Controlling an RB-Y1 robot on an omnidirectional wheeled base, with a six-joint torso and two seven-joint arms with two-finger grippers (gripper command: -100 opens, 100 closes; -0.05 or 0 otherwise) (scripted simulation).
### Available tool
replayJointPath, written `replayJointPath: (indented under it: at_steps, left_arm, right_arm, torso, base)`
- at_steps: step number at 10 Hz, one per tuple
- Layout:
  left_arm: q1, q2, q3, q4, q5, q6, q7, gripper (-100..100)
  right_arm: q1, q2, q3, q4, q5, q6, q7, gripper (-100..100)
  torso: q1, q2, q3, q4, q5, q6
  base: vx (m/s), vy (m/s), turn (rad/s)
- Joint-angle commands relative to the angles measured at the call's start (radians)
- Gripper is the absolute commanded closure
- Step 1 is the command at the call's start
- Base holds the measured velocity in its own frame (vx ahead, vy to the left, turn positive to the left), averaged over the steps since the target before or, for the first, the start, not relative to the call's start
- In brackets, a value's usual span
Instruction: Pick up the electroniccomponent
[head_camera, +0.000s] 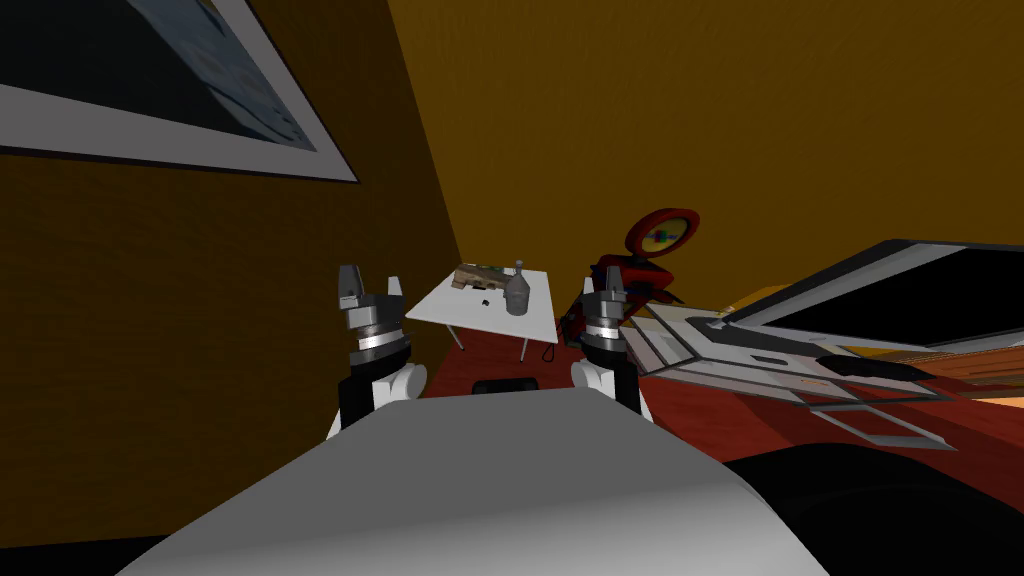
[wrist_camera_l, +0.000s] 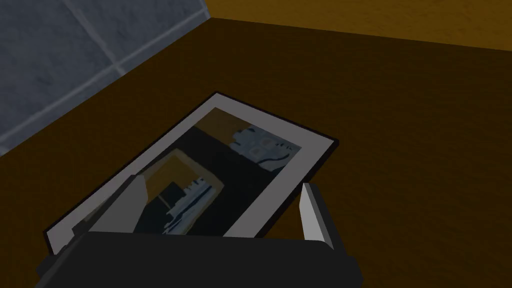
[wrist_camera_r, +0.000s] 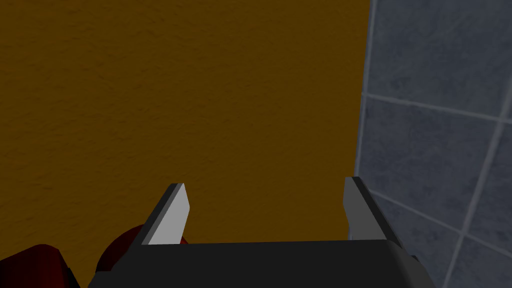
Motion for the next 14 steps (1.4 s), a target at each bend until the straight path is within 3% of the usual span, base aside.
replayJointPath:
  at_steps: [1, 6, 14]
  left_arm:
    - [-0.01, 0.031, 0.005, 0.009, -0.002, 0.016, -0.001, -100]
    - [-0.086, 0.134, 0.042, 0.087, -0.017, 0.134, -0.011, -100]
    - [-0.187, 0.179, 0.089, 0.192, -0.037, 0.317, -0.019, -100]
  right_arm:
    - [0.0, 0.0, 0.0, 0.0, 0.0, 0.0, 0.0, 0]
    - [0.0, 0.0, 0.0, 0.0, 0.0, 0.0, 0.0, 0]
    - [0.0, 0.0, 0.0, 0.0, 0.0, 0.0, 0.0, 0]
  torso:
    - [0.0, 0.0, 0.0, 0.0, 0.0, 0.0]
    - [0.002, 0.001, 0.0, 0.0, 0.001, 0.0]
    - [0.002, 0.0, 0.0, 0.0, 0.0, 0.0]
  base:
    - [-0.004, 0.004, -0.012]
    - [-0.012, 0.021, -0.037]
    - [-0.012, 0.021, -0.04]
